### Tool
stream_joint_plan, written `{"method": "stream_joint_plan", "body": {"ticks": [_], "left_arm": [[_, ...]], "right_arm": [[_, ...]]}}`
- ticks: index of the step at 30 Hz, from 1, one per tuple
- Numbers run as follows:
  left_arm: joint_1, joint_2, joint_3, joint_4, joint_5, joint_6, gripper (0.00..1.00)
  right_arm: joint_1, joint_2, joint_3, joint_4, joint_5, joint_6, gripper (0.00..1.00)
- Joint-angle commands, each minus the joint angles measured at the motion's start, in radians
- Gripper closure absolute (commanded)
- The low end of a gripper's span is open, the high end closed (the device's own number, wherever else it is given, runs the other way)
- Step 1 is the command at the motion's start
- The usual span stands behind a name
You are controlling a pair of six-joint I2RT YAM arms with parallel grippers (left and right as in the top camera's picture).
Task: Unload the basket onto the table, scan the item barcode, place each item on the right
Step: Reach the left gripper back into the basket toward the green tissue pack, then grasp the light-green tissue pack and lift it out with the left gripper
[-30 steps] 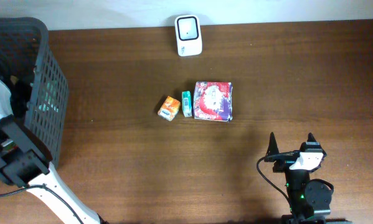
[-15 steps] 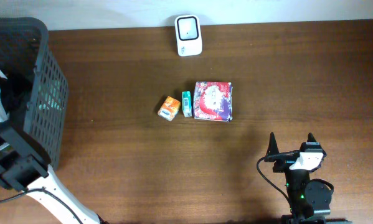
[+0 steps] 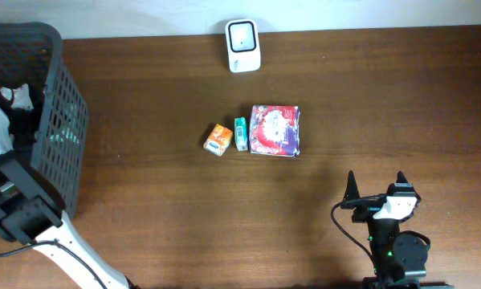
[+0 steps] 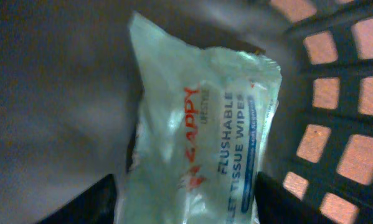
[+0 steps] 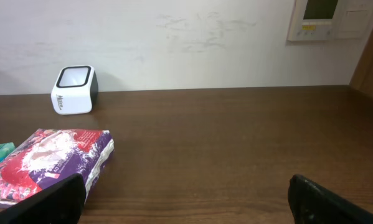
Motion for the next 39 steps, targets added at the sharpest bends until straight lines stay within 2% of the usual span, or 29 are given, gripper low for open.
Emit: {"method": "stream_joint_plan", "body": {"ticks": [1,2,4,5,9,11,14,21,24,26,29,34,39], "left_arm": [[0.000,0.037,-0.012,0.001,0.030,0.031,0.64],[0.004,0.037,-0.012,-0.002,0.030,0.029,0.83],[0.016,0.037,-0.012,-0.018,0.031,0.027,0.98],[0.024,0.035,-0.010,-0.027,0.031,0.025,1.00],[0.072,0.006,0.056,-0.098,0.031,-0.068,1.00],[0.096,-0.035,0.116,-0.154,0.031,-0.076,1.00],[0.104,-0.137,0.179,-0.216,0.031,-0.076,1.00],[0.104,-0.375,0.180,-0.238,0.039,-0.137,1.00],[0.104,-0.464,0.180,-0.246,0.122,-0.146,1.00],[0.103,-0.521,0.180,-0.243,0.164,-0.234,1.00],[0.091,-0.582,0.180,-0.238,0.263,-0.248,1.00],[-0.004,-0.621,0.180,-0.276,0.286,-0.247,1.00],[-0.220,-0.618,0.180,-0.306,0.245,-0.200,1.00]], "right_arm": [[-0.006,-0.006,-0.009,-0.003,0.002,0.006,0.02],[-0.006,-0.006,-0.009,-0.003,0.002,0.006,0.02],[-0.006,-0.006,-0.009,-0.003,0.002,0.006,0.01],[-0.006,-0.006,-0.009,-0.003,0.002,0.006,0.01],[-0.006,-0.006,-0.009,-0.003,0.002,0.006,0.01],[-0.006,-0.006,-0.009,-0.003,0.002,0.006,0.01],[-0.006,-0.006,-0.009,-0.003,0.002,0.006,0.01],[-0.006,-0.006,-0.009,-0.003,0.002,0.006,0.02],[-0.006,-0.006,-0.009,-0.003,0.002,0.006,0.01],[-0.006,-0.006,-0.009,-0.003,0.002,0.006,0.02],[-0.006,-0.006,-0.009,-0.003,0.002,0.006,0.02],[-0.006,-0.006,-0.009,-0.003,0.002,0.006,0.02],[-0.006,-0.006,-0.009,-0.003,0.002,0.006,0.02]]}}
